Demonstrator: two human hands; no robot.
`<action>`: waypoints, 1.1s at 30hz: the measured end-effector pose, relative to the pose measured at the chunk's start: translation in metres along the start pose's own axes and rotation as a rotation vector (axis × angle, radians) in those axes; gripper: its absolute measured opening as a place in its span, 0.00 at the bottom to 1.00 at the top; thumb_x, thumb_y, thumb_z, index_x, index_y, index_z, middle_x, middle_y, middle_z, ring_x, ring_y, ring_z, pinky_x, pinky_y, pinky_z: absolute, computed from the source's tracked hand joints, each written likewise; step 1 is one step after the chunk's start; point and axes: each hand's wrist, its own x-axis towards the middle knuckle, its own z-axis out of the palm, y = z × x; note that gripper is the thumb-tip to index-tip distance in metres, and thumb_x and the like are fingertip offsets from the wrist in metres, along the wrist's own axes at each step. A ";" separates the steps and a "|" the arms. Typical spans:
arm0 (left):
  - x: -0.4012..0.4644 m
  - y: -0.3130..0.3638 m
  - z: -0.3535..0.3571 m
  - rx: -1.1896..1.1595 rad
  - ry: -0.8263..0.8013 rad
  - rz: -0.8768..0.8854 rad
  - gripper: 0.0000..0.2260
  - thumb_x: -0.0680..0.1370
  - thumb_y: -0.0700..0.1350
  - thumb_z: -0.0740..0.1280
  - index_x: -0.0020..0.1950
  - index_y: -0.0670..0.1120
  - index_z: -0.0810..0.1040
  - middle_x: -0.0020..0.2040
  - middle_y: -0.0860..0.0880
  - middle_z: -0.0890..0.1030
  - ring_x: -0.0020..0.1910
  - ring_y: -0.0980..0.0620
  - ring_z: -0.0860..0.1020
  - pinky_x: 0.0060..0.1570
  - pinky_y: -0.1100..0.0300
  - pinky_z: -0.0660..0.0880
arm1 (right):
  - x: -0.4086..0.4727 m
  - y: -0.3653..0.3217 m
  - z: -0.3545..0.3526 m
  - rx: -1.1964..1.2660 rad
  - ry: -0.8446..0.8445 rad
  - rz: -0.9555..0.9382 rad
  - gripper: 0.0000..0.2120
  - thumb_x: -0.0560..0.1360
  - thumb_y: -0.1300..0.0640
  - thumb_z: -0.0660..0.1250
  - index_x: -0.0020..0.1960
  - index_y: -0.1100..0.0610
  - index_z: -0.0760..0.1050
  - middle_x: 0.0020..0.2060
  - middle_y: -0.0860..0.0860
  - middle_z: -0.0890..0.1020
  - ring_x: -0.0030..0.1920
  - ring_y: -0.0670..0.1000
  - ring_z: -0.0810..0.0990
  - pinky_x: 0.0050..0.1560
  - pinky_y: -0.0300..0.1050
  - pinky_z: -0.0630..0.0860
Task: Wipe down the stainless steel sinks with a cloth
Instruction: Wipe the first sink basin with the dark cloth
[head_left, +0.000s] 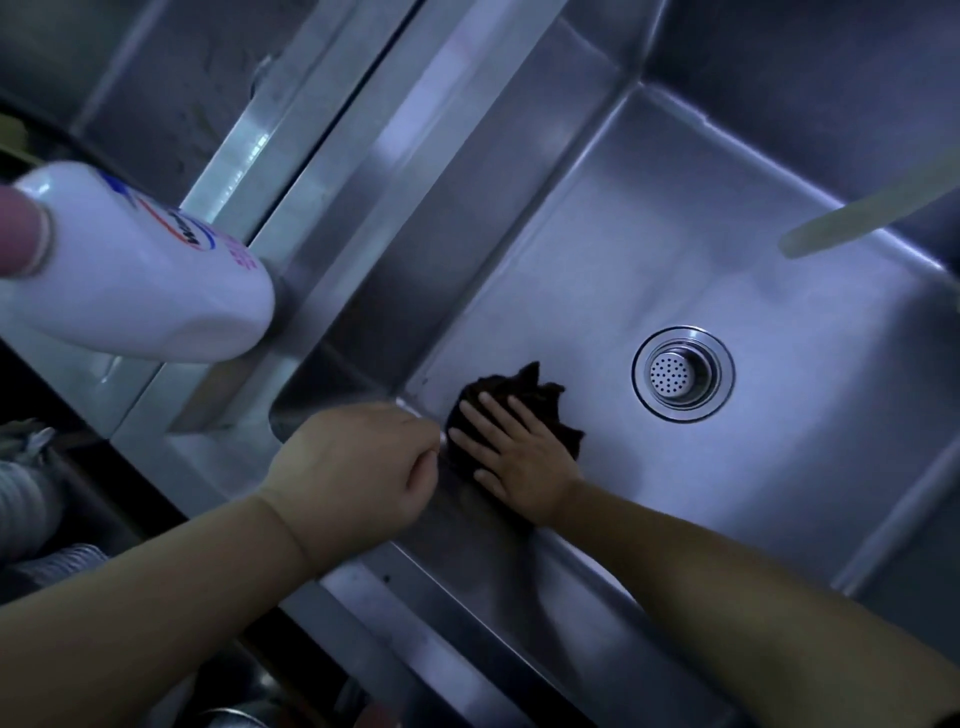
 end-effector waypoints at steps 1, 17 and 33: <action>0.000 0.000 0.000 -0.012 -0.009 -0.008 0.11 0.70 0.50 0.57 0.32 0.49 0.73 0.30 0.49 0.77 0.31 0.47 0.77 0.28 0.59 0.70 | -0.018 0.002 0.002 0.001 -0.001 -0.006 0.25 0.78 0.44 0.51 0.73 0.48 0.63 0.74 0.53 0.64 0.74 0.57 0.60 0.74 0.58 0.53; -0.007 0.007 0.001 -0.039 0.073 -0.012 0.22 0.70 0.56 0.47 0.41 0.49 0.79 0.36 0.48 0.80 0.38 0.46 0.78 0.34 0.55 0.73 | -0.237 0.015 0.021 -0.012 -0.100 0.280 0.31 0.79 0.40 0.43 0.78 0.52 0.43 0.77 0.56 0.41 0.76 0.60 0.41 0.71 0.60 0.49; -0.011 0.004 0.006 -0.125 0.205 0.063 0.24 0.73 0.62 0.47 0.44 0.50 0.78 0.31 0.54 0.74 0.36 0.49 0.76 0.32 0.59 0.68 | -0.040 0.051 -0.016 0.040 -0.072 0.461 0.37 0.76 0.36 0.54 0.78 0.51 0.46 0.77 0.58 0.44 0.76 0.61 0.40 0.72 0.58 0.35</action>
